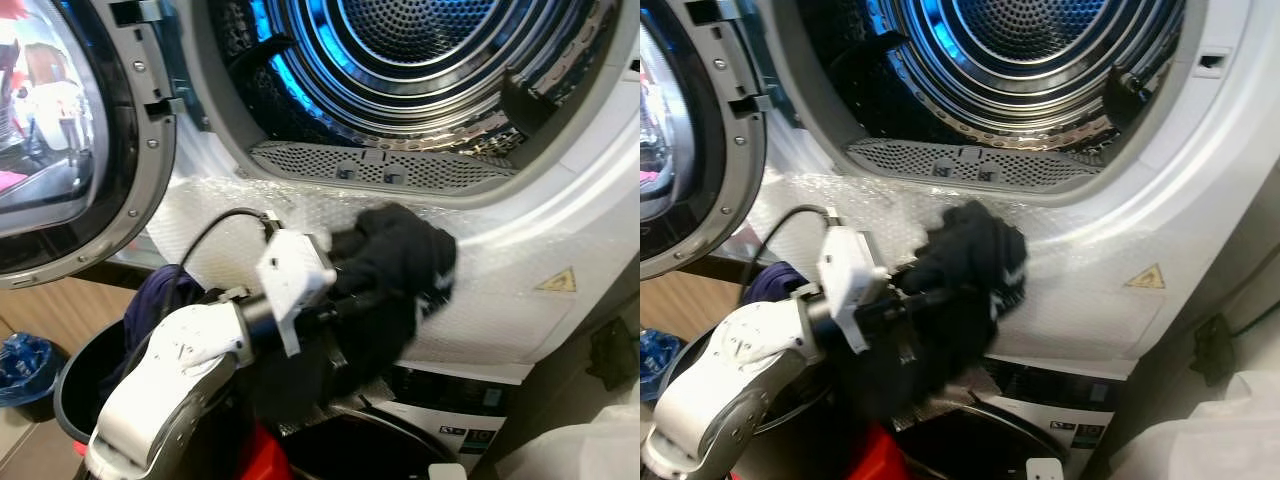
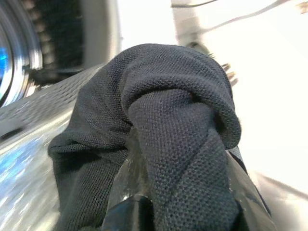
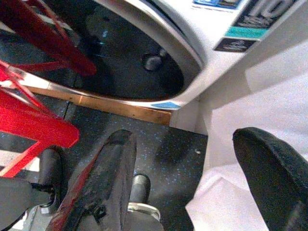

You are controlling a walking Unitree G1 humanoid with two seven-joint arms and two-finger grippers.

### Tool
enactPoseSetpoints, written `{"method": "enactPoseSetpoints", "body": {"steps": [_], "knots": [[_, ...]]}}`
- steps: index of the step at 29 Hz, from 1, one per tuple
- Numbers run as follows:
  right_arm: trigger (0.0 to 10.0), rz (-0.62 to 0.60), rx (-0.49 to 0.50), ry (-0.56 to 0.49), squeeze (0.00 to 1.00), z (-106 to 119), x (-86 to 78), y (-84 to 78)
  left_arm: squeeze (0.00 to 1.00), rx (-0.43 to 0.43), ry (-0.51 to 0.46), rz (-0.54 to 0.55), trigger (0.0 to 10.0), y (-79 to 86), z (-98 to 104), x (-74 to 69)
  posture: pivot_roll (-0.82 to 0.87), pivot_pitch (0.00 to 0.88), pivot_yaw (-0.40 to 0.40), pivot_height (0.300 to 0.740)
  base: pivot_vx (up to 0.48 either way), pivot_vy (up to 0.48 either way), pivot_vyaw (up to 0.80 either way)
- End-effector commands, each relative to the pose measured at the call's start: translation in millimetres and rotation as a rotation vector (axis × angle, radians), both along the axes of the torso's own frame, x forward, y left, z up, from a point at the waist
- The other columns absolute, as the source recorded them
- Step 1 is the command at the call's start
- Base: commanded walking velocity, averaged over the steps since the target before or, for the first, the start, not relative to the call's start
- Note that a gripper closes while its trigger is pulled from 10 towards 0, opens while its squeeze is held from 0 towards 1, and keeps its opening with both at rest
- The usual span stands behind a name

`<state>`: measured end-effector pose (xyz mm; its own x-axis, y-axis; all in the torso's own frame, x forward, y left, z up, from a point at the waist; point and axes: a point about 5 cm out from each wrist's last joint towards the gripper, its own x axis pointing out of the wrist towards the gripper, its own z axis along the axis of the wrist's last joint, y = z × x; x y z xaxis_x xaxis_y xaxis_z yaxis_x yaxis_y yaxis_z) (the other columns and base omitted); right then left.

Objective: Clothes washing

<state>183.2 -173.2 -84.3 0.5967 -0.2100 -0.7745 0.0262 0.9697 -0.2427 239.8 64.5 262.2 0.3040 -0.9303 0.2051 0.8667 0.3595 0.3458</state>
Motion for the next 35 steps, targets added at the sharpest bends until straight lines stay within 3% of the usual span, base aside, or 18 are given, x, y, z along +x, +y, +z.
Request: {"method": "enactPoseSetpoints", "body": {"steps": [1, 3, 6, 7, 8, 9, 10, 13, 14, 17, 19, 24, 31, 32, 33, 35], "knots": [[10.0, -0.006, 0.015, -0.005, 0.0, -1, -1.7, 2.5, 0.0, -0.006, -0.02, -0.04, 0.0, -1.8, 8, -1.7, 0.19, 0.0, 0.085, 0.74, 0.0, 0.0, 0.0], [10.0, -0.011, 0.019, -0.004, 0.0, -1, -3.3, 2.2, 0.0, -0.007, -0.032, -0.08, 0.0, -7.2, 14, -0.8, 0.18, 0.0, 0.089, 0.74, 0.0, 0.0, 0.0], [10.0, -0.014, 0.036, 0.004, 0.0, -5, -12.5, 1.3, 0.0, -0.055, -0.226, -0.077, 0.0, -17.7, 66, 25.7, 0.15, 0.0, 0.096, 0.74, 0.0, 0.0, 0.0], [10.0, -0.014, 0.036, 0.004, 0.0, -5, -12.5, 1.3, 0.0, -0.055, -0.226, -0.077, 0.0, -17.7, 66, 25.7, 0.15, 0.0, 0.096, 0.74, 0.0, 0.0, 0.0], [10.0, -0.014, 0.038, 0.006, 0.0, -6, -14.2, 1.1, 0.0, -0.064, -0.274, -0.063, 0.0, -16.9, 81, 34.2, 0.15, 0.0, 0.096, 0.74, 0.0, 0.0, 0.0], [10.0, -0.014, 0.038, 0.006, 0.0, -6, -14.2, 1.1, 0.0, -0.064, -0.274, -0.063, 0.0, -16.9, 81, 34.2, 0.15, 0.0, 0.096, 0.74, 0.0, 0.0, 0.0], [10.0, -0.014, 0.039, 0.009, 0.0, -7, -17.3, 0.4, 0.0, -0.072, -0.325, -0.034, 0.0, -13.0, 100, 48.3, 0.13, 0.0, 0.102, 0.74, 0.0, 0.0, 0.0], [10.0, -0.021, 0.038, 0.016, 0.0, -8, -21.4, -1.3, 0.0, -0.079, -0.368, 0.003, 0.0, -8.6, 117, 61.1, 0.12, 0.0, 0.104, 0.74, 0.0, 0.0, 0.0], [10.0, -0.033, 0.033, 0.032, 0.0, -12, -31.3, -6.1, 0.0, -0.115, -0.408, 0.054, 0.0, -0.7, 141, 78.8, 0.1, 0.0, 0.106, 0.74, 0.0, 0.0, 0.0], [10.0, -0.038, 0.03, 0.038, 0.0, -13, -34.8, -8.2, 0.0, -0.136, -0.412, 0.081, 0.0, 2.8, 150, 86.7, 0.1, 0.0, 0.106, 0.74, 0.0, 0.0, 0.0], [10.0, -0.046, 0.026, 0.052, 0.0, -16, -46.2, -13.3, 0.0, -0.219, -0.333, 0.196, 0.0, 18.4, 166, 117.2, 0.07, 0.0, 0.104, 0.74, 0.0, 0.0, 0.0], [10.0, -0.066, 0.012, 0.06, 0.0, -18, -55.6, -20.8, 0.0, -0.235, -0.244, 0.345, 0.0, 38.6, 167, 141.5, 0.01, 0.0, 0.111, 0.74, 0.0, 0.0, 0.0], [10.0, -0.132, -0.013, 0.045, 0.0, -18, -68.1, -33.8, 0.0, -0.203, -0.082, 0.507, 0.0, 57.3, 144, 163.8, -0.06, 0.0, 0.117, 0.74, 0.0, 0.0, 0.0], [10.0, -0.158, -0.023, 0.043, 0.0, -18, -73.8, -37.3, 0.0, -0.196, 0.01, 0.536, 1.8, 60.9, 132, 169.3, -0.09, 0.002, 0.114, 0.74, 0.0, 0.0, 0.0], [10.0, -0.165, -0.027, 0.052, 0.0, -19, -80.0, -39.2, 0.0, -0.163, 0.055, 0.548, 4.4, 60.7, 121, 172.4, -0.1, 0.007, 0.117, 0.74, 0.0, 0.0, 0.0], [10.0, -0.163, -0.028, 0.057, 0.0, -20, -82.5, -39.7, 0.0, -0.141, 0.057, 0.553, 4.4, 59.9, 118, 173.0, -0.11, 0.008, 0.117, 0.74, 0.0, 0.0, 0.0]]}}
